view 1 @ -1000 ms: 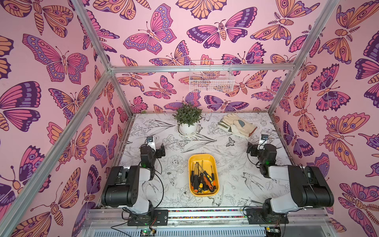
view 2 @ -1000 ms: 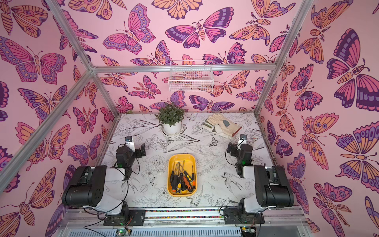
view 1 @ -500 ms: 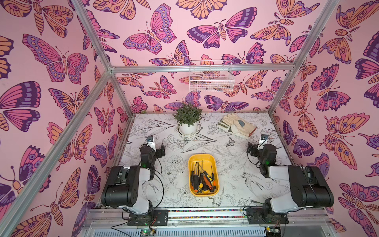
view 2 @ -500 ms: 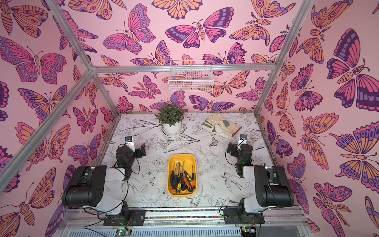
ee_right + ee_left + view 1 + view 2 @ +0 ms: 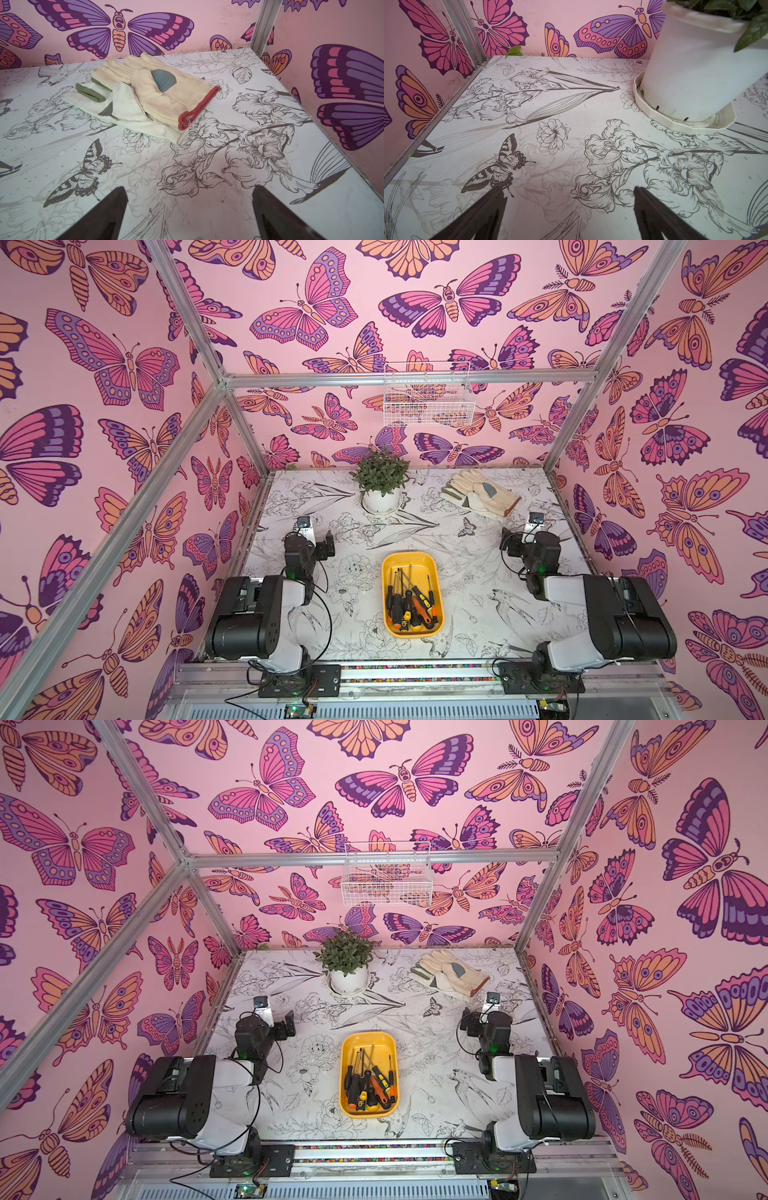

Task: Take out the screwdriver from the storage box
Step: Pick up the storage box at the center of the board.

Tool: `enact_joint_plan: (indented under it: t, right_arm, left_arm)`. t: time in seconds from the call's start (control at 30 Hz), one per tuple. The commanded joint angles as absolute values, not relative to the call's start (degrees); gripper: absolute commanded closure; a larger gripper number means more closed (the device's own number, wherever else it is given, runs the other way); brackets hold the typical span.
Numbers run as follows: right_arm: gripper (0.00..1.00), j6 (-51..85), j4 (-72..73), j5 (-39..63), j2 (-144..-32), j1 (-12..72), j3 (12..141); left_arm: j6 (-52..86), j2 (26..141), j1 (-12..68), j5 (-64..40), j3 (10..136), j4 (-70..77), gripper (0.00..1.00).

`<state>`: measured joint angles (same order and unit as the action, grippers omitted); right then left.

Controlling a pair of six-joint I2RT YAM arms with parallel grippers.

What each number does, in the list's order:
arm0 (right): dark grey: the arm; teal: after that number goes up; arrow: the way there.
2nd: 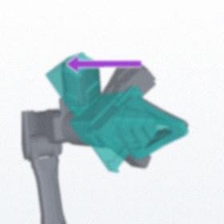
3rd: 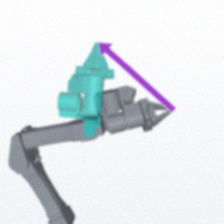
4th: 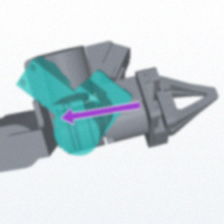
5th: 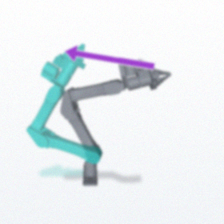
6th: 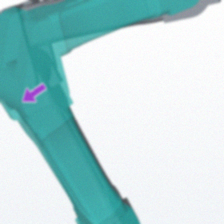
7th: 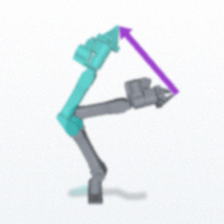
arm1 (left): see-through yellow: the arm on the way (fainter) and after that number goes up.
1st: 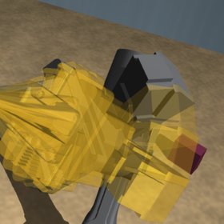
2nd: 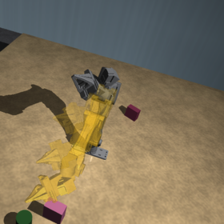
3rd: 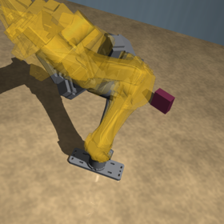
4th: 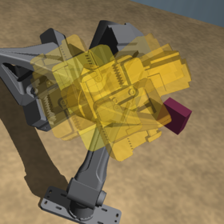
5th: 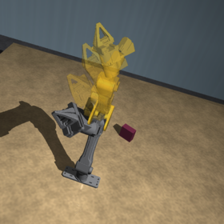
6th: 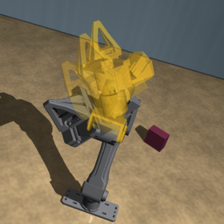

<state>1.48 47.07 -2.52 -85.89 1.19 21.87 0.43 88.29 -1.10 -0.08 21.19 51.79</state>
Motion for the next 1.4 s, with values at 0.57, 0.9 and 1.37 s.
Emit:
enact_joint_plan:
  t: [0.57,0.9,1.37]
  right_arm:
    - [0.01,1.9,47.0,-3.1,-86.1,1.0,22.6]
    - [0.01,2.0,47.0,-3.2,-86.2,0.9,22.6]
    - [0.01,3.7,45.6,-3.1,-85.5,-0.4,23.8]
  left_arm:
    - [0.0,88.6,-1.2,-0.7,21.3,51.7,0.00]
    - [0.0,88.7,-1.2,-0.6,21.3,51.5,0.00]
    - [-0.1,73.8,3.4,13.2,29.7,24.9,0.00]
